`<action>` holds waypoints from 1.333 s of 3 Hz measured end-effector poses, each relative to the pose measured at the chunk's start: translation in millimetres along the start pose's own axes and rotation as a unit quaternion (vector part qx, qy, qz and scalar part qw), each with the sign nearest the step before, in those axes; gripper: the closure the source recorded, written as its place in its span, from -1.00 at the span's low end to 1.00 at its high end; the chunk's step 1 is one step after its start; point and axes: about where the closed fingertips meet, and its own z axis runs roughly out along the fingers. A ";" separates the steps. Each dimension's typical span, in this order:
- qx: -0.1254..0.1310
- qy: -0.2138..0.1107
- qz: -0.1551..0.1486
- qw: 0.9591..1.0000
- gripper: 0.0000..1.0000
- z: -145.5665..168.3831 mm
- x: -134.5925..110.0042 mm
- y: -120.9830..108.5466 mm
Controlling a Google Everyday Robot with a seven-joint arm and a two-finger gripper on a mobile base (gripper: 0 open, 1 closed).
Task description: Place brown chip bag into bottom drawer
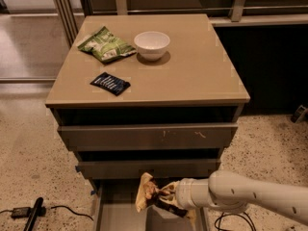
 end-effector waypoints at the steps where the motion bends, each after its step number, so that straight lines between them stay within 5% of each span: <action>1: 0.000 0.000 0.000 1.000 1.00 0.0 0.0 0.0; 4: -0.028 -0.039 0.035 0.998 1.00 79.6 44.7 17.7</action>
Offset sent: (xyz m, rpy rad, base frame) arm -0.0061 0.0133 -0.0249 0.0390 0.0469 0.0270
